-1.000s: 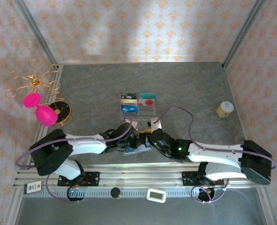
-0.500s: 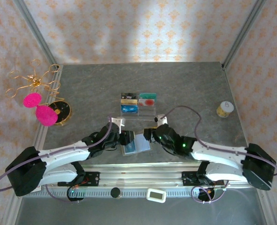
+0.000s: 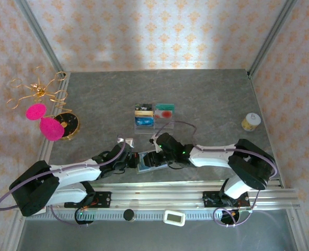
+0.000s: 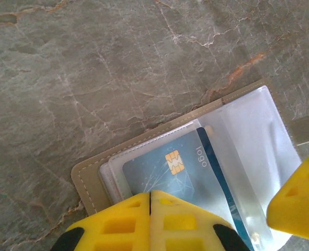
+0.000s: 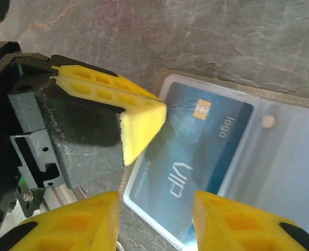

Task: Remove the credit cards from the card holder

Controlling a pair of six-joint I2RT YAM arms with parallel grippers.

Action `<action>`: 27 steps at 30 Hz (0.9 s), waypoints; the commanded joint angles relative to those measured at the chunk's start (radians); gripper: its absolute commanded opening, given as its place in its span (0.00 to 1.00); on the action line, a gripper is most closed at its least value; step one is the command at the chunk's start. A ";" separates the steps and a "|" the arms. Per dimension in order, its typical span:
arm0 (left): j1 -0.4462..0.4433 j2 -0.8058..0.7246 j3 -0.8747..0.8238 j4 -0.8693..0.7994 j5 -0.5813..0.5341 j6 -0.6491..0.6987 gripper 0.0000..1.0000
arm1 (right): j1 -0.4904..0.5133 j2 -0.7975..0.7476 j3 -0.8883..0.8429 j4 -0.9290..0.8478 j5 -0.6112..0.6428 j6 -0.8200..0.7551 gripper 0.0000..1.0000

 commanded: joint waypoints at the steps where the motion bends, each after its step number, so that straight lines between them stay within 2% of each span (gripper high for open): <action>1: 0.011 -0.018 0.006 -0.057 -0.019 0.015 0.02 | 0.007 0.035 0.030 0.008 -0.001 -0.012 0.38; 4: 0.009 -0.064 0.006 -0.081 -0.009 0.001 0.03 | 0.008 0.038 0.035 0.009 0.016 -0.008 0.37; 9: -0.020 -0.136 -0.008 -0.084 0.013 -0.033 0.11 | 0.008 0.023 0.041 -0.010 0.060 -0.010 0.36; 11: -0.037 -0.138 -0.020 -0.067 0.019 -0.050 0.09 | 0.008 0.019 0.041 -0.012 0.068 -0.008 0.36; 13: -0.045 -0.112 -0.029 -0.063 0.023 -0.064 0.00 | 0.008 0.023 0.040 -0.012 0.070 -0.006 0.35; 21: -0.042 -0.028 -0.036 -0.100 -0.010 -0.062 0.00 | 0.010 0.044 0.043 -0.003 0.049 -0.001 0.33; 27: -0.041 -0.042 -0.053 -0.085 -0.004 -0.057 0.00 | 0.014 0.062 0.053 -0.007 0.039 -0.012 0.32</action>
